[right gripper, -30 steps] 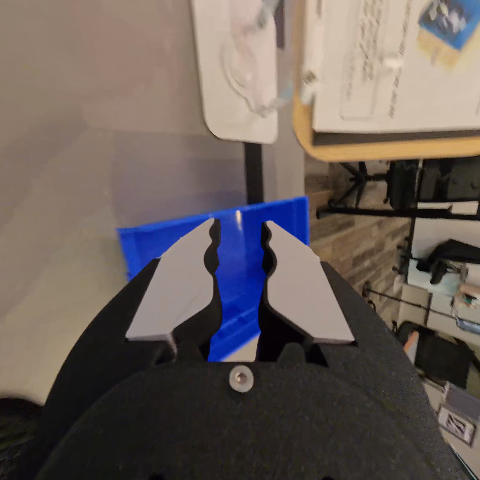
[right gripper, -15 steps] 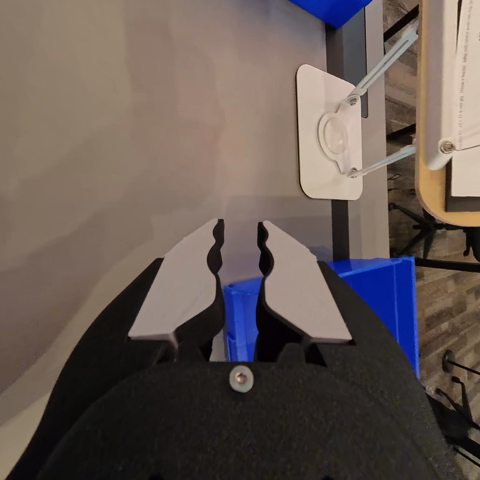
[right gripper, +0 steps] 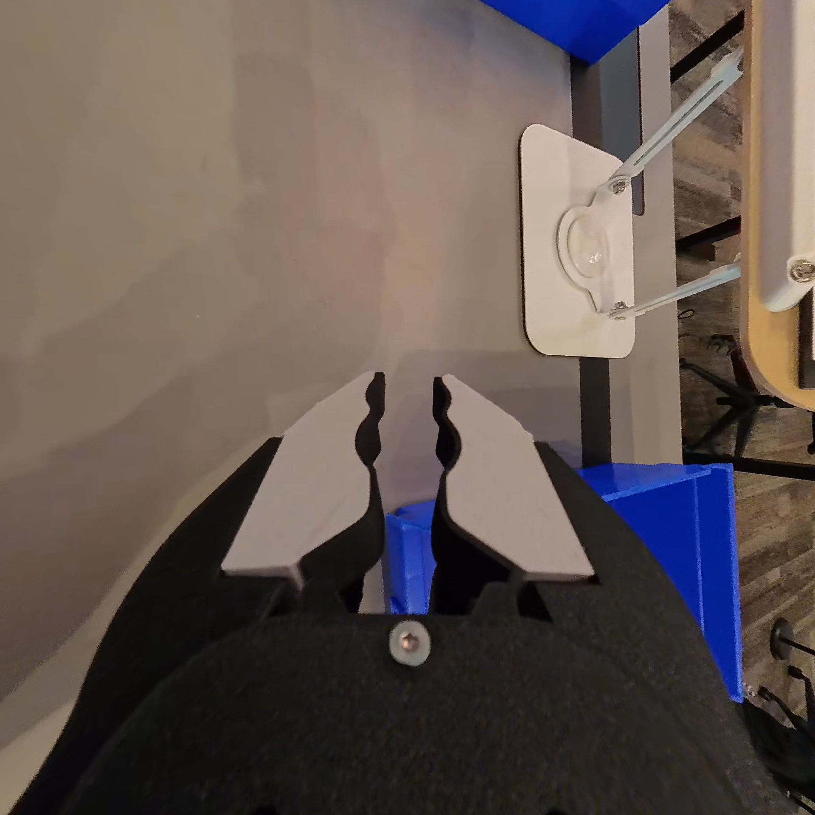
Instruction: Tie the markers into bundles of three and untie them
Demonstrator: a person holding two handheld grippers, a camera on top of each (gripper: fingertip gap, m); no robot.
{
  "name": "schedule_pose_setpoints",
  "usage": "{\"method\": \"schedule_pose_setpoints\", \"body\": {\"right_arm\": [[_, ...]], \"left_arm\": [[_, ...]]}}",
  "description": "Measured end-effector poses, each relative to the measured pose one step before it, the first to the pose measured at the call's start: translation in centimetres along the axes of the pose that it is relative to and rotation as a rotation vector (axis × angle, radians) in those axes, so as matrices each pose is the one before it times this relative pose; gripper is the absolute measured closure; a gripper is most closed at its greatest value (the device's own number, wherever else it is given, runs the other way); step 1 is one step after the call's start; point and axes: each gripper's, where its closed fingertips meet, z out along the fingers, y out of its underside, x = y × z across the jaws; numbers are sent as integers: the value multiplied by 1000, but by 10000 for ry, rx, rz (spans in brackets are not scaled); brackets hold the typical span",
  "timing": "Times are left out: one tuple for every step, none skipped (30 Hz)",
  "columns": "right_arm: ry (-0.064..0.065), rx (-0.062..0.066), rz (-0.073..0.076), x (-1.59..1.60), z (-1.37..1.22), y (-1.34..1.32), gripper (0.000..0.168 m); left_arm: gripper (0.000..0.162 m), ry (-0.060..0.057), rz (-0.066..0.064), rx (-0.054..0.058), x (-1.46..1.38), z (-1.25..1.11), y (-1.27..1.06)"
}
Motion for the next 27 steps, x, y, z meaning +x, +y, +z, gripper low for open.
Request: {"method": "schedule_pose_setpoints", "body": {"right_arm": [[32, -49, -38, -11, 118, 64, 148], [-32, -30, -12, -83, 126, 53, 148], [-43, 4, 16, -84, 138, 16, 148], [-22, 24, 15, -58, 140, 7, 148], [-28, 16, 0, -69, 141, -5, 148], [-31, 5, -7, -68, 133, 9, 148], [-20, -1, -5, -60, 144, -11, 148], [-9, -6, -1, -43, 133, -9, 148], [-9, -13, -9, -52, 127, 9, 148], [-9, -16, -22, -62, 102, -7, 148], [-7, -15, -22, -58, 84, 1, 149], [-3, -9, -6, -59, 60, 0, 149], [-7, 9, 9, -39, 29, -25, 149], [-22, 39, 16, -69, -4, -67, 149], [-27, 58, 30, -62, -24, -101, 149], [-22, 72, 44, -63, -28, -115, 149], [-27, 75, 54, -87, -26, -148, 149], [-28, 57, 58, -95, -25, -127, 149], [-1, 39, 56, -85, -38, -123, 149], [9, 73, 66, -72, -66, -181, 149], [-25, 155, 95, -119, -115, -294, 149], [-16, 212, 146, -118, -133, -404, 149], [52, 241, 213, -20, -152, -461, 149], [49, 279, 255, -26, -146, -525, 148], [-7, 326, 267, -149, -102, -583, 146], [16, 403, 329, -137, -41, -719, 145], [3, 498, 406, -148, 35, -868, 143]], "left_arm": [[136, -215, 82, 63, -222, -135, -78], [136, -81, 69, 38, -30, -103, 6], [137, 155, -129, -82, 191, -58, 90], [137, -182, -62, 75, -264, -78, -152], [137, -1, -17, -27, -1, -47, 22], [137, 150, -117, -202, 147, -36, 243], [137, -372, -8, 103, -521, -163, -145], [137, -69, -162, 158, -204, -159, -142], [138, 164, -247, 118, 66, -134, -57], [138, -289, -137, 166, -503, -113, -49], [138, -129, -235, 122, -312, -95, 49], [138, 107, -257, 124, 38, -103, 28], [138, -262, -219, 212, -409, -179, -117], [137, -235, -390, 168, -464, -260, -71], [138, 141, -465, 206, 12, -396, -121], [138, -202, -373, 448, -355, -610, -429], [138, -143, -464, 521, -266, -773, -565], [138, 73, -506, 445, 102, -896, -572], [139, -244, -385, 625, -146, -1083, -863], [139, -109, -522, 686, 24, -1172, -979], [138, 136, -529, 619, 473, -1142, -1000], [138, -93, -370, 707, 478, -1115, -1194], [139, 58, -432, 693, 946, -958, -1257], [139, 395, -316, 654, 1735, -728, -1279], [138, 257, -75, 566, 1932, -433, -1131], [139, 43, -98, 589, 1860, -127, -1123], [139, 220, -179, 538, 2122, 206, -1050]]}}
